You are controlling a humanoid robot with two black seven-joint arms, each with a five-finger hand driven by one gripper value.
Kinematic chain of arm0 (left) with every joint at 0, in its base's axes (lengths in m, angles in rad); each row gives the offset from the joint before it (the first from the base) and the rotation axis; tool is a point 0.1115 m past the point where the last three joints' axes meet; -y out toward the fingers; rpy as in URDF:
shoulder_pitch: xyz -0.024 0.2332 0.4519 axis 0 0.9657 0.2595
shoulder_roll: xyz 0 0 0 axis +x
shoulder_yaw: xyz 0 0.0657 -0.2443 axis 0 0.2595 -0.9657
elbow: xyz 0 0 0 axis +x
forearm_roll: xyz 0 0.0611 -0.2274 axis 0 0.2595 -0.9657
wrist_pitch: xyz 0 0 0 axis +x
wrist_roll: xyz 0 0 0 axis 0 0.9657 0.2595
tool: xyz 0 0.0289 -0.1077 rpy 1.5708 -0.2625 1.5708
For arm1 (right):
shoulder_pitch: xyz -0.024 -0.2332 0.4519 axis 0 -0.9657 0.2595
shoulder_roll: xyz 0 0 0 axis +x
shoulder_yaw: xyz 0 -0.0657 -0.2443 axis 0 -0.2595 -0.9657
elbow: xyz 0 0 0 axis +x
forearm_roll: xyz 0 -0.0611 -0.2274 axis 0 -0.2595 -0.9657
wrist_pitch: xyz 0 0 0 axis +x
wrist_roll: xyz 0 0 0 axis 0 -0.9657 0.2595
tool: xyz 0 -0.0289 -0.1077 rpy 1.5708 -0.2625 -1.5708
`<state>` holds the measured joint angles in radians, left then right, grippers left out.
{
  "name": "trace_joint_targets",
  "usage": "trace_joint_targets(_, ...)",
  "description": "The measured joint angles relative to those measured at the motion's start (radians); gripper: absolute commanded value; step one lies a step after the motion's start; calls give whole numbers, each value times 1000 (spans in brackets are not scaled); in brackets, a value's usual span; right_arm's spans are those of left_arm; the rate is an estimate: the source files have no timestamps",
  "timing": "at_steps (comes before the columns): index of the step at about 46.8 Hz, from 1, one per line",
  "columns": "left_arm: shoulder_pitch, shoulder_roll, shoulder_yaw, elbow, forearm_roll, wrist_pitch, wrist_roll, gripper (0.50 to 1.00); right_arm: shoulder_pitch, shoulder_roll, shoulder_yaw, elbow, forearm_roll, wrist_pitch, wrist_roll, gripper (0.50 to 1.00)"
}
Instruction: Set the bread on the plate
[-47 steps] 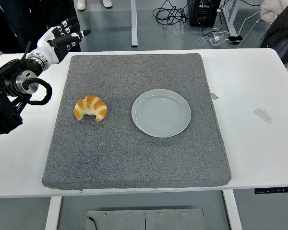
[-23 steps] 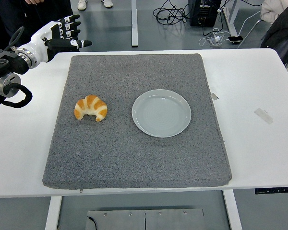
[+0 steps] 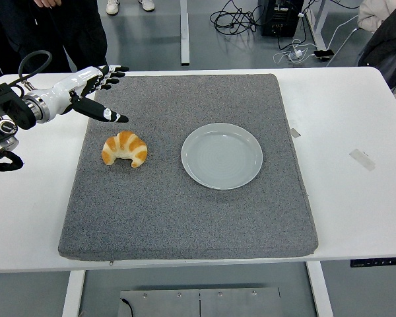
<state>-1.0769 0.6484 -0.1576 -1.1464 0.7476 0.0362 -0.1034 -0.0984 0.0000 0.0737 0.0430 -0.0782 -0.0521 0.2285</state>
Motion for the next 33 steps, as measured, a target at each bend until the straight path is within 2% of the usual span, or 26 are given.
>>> trace_joint_targets(11,12,3,24,-4,162,17,-2,969,0,0,0,0,0,0,0,1000)
trace_joint_targets(33,40,-3,113,-31,339,85,-3,969,0,0,0,0,0,0,0,1000)
